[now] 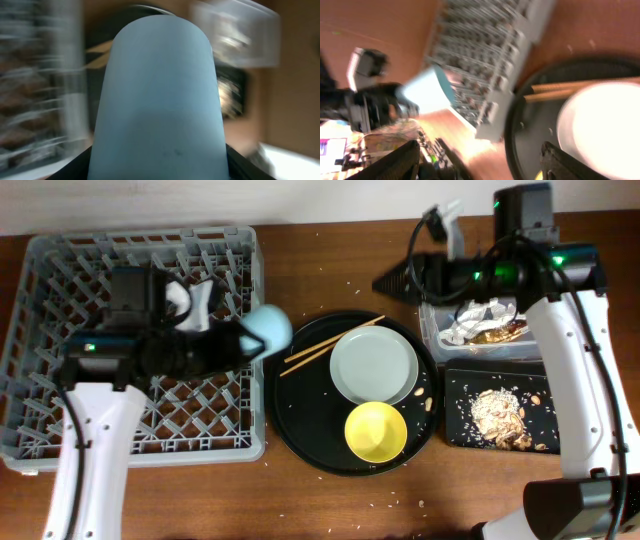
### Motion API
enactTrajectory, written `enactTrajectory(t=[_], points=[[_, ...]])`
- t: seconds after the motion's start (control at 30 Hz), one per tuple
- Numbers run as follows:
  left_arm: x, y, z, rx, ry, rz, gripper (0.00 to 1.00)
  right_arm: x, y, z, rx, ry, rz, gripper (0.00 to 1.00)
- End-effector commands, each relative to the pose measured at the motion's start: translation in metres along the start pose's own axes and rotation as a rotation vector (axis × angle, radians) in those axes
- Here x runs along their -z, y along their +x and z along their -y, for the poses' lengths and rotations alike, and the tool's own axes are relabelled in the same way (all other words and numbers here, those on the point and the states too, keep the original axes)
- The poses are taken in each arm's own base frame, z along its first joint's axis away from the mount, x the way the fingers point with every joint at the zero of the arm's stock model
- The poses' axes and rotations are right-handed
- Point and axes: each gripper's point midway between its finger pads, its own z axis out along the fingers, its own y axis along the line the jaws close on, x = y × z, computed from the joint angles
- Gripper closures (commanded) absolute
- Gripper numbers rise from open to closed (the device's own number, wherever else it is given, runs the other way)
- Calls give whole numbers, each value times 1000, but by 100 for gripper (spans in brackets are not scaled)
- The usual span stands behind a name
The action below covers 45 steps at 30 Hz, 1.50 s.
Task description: Sort waste into correct bins and load items into the dishwasher rack
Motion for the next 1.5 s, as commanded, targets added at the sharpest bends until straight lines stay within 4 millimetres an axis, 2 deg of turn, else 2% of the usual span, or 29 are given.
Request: enactTrajectory(t=[0.0,0.03,0.07,0.13,0.23,0.3,0.37,0.5,0.53,0.63,0.7,0.73,0.77,0.8,0.9,0.97,1.0,1.03,1.1,1.17,1.2,1.27,1.43,1.47], points=[[52,-18,-120,276,-549,188,56,-9,28,25,3,305,-83,19],[70,-17,-145,340,-647,226,59,-17,40,26,25,373,-134,15],[80,-18,-158,381,-709,257,60,-23,46,25,48,404,-159,12],[82,-20,-165,404,-729,276,60,-39,58,17,114,450,-204,7],[63,-8,-189,435,-790,193,59,-46,63,10,140,454,-222,6],[37,-7,-203,452,-772,131,59,-46,63,10,139,454,-221,5],[13,-6,-203,477,-701,61,59,-46,63,10,139,454,-221,5],[-10,1,-211,487,-699,-21,59,-46,63,10,140,454,-220,5],[-22,5,-211,476,-703,-55,59,-46,63,10,140,455,-220,4],[-41,10,-220,457,-713,-73,58,-46,63,11,140,458,-220,4],[-44,9,-224,453,-717,-58,58,-46,63,11,140,458,-220,4],[-45,6,-224,449,-714,-45,30,-46,63,11,140,458,-220,4],[-43,4,-223,448,-712,-43,14,-46,63,11,140,458,-220,4],[-39,3,-219,449,-714,-48,2,-46,63,11,140,458,-220,4],[-2,-22,-188,395,-697,-4,1,-44,62,14,143,481,-215,4],[27,-48,-146,227,-607,67,1,-37,58,26,34,569,-171,2],[32,-53,-127,136,-550,79,1,-35,57,30,11,598,-157,0],[39,-56,-95,-34,-462,101,2,-29,54,38,-23,641,-135,1],[52,-51,-60,-216,-419,144,3,-23,56,52,-70,673,-133,1],[66,-38,-20,-387,-381,193,10,-21,65,75,-126,702,-161,1],[68,-36,-14,-405,-373,202,1,-22,70,79,-135,708,-176,1],[69,-36,-8,-416,-359,216,1,-24,74,80,-138,708,-188,1],[69,-37,-8,-417,-359,219,1,-47,77,35,-174,420,-226,2],[69,-37,-8,-417,-359,220,1,-48,78,31,-178,396,-232,2]])
